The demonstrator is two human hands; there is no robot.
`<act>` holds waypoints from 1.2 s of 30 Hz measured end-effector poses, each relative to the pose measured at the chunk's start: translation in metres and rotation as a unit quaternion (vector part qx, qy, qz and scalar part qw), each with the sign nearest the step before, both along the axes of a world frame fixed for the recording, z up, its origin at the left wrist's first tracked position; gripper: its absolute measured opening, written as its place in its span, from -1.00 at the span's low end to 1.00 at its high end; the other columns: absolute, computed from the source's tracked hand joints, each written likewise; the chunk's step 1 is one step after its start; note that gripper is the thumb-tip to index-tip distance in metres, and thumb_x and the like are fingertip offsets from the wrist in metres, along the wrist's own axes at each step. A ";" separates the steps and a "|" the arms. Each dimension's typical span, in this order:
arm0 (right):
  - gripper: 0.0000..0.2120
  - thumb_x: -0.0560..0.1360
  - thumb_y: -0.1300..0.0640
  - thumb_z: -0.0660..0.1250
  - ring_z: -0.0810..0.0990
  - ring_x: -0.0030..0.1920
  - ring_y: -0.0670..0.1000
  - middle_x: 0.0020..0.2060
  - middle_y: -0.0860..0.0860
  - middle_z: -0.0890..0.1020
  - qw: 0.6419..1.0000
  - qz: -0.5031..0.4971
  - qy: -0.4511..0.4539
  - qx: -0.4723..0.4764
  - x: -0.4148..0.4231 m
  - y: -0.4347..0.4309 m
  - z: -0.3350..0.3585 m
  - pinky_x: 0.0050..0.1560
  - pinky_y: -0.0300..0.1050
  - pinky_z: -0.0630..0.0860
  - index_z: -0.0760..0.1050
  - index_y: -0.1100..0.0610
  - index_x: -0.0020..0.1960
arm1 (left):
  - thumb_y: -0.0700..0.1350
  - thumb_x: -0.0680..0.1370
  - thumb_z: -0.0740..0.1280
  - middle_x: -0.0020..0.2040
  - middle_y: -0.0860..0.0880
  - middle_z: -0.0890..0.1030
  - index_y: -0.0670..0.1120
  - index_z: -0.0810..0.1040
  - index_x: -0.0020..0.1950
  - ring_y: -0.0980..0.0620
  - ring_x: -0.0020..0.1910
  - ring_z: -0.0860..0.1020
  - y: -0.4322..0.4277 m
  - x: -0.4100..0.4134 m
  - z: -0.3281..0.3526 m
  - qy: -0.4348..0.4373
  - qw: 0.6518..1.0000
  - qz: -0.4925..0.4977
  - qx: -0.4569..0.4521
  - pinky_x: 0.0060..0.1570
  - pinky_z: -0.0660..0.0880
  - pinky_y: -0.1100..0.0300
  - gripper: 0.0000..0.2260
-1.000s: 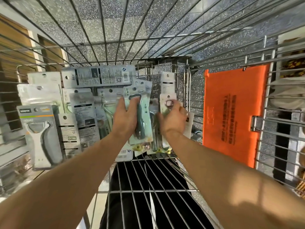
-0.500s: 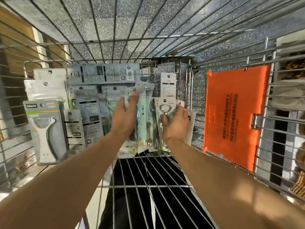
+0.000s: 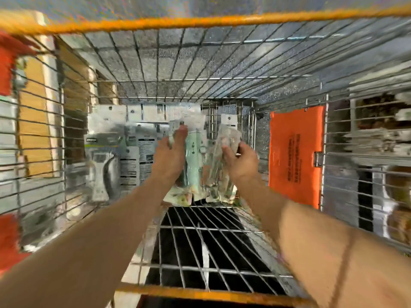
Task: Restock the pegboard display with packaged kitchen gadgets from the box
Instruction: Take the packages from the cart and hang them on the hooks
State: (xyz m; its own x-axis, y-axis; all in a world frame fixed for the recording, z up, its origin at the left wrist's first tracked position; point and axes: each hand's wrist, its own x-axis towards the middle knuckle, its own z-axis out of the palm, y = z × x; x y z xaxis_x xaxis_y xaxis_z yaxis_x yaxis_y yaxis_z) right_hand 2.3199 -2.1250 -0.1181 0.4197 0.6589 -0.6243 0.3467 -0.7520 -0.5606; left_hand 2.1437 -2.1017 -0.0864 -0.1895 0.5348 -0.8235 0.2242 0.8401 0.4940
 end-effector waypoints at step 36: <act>-0.75 0.64 0.02 0.30 0.62 -0.08 0.06 -0.12 0.12 0.69 0.781 0.359 0.377 0.344 -0.261 -0.140 0.500 0.04 0.03 0.55 0.61 0.20 0.01 | 0.67 0.18 0.38 0.23 -0.13 0.72 0.02 0.70 0.32 -0.20 0.22 0.69 -0.275 -0.163 0.464 -0.034 0.737 0.522 0.429 0.38 0.52 -0.21 -0.05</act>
